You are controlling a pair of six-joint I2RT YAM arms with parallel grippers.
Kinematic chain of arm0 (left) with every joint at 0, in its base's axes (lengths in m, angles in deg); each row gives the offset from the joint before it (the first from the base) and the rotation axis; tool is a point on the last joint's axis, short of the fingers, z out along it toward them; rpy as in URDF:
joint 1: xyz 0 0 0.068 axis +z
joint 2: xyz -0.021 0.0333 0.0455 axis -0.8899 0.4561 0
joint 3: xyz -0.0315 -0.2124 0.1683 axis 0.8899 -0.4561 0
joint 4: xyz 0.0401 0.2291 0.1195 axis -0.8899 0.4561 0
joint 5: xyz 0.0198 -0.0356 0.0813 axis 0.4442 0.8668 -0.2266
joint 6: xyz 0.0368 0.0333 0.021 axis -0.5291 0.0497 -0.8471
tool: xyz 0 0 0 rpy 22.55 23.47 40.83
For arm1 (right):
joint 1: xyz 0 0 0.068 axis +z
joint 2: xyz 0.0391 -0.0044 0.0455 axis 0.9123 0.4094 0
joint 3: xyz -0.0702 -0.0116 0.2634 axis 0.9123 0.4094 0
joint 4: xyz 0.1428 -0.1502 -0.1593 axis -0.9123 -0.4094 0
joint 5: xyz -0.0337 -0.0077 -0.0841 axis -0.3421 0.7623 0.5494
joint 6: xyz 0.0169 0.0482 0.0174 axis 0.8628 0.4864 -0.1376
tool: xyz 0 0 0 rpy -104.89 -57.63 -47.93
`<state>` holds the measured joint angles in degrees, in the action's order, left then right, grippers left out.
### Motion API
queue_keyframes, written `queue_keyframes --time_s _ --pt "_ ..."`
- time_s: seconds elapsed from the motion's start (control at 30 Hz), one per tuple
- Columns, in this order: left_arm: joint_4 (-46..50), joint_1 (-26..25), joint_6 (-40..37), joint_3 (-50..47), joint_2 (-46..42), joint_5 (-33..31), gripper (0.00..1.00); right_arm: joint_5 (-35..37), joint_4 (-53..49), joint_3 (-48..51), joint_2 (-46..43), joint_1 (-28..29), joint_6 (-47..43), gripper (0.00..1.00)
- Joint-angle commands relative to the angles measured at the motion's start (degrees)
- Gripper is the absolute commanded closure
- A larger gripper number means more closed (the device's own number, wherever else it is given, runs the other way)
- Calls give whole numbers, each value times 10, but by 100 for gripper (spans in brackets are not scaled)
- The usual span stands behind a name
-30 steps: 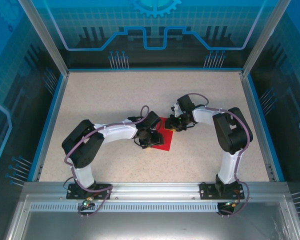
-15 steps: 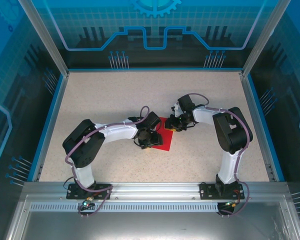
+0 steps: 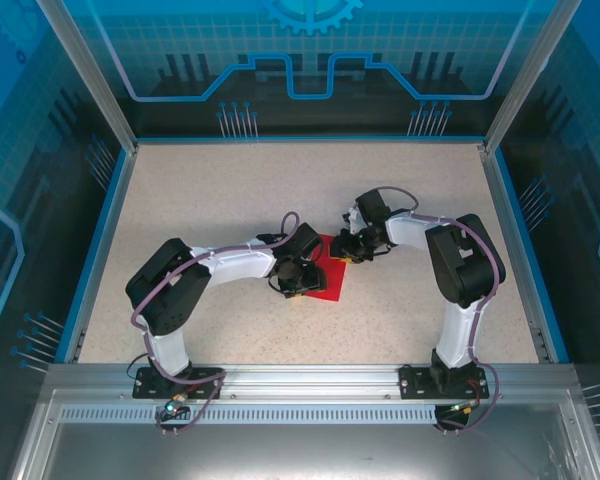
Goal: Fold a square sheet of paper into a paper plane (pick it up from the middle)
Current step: Fold the triangle a second time at the center of the table.
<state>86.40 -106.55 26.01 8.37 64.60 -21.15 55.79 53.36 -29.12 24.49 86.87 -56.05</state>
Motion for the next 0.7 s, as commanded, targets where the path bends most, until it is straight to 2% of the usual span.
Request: queue_keyframes --time_s 0.0,0.27,0.53,0.67 --pt "-25 -5 7 -9 -9 16 46 96 -52 40 71 -6 3 70" --pt "-135 18 22 -68 -40 43 46 95 -51 40 71 -5 3 71" --pt "-284 64 45 -127 -51 98 45 94 -53 37 72 -5 3 71" --pt "-320 73 37 -135 -45 127 45 95 -56 35 72 -5 2 70"
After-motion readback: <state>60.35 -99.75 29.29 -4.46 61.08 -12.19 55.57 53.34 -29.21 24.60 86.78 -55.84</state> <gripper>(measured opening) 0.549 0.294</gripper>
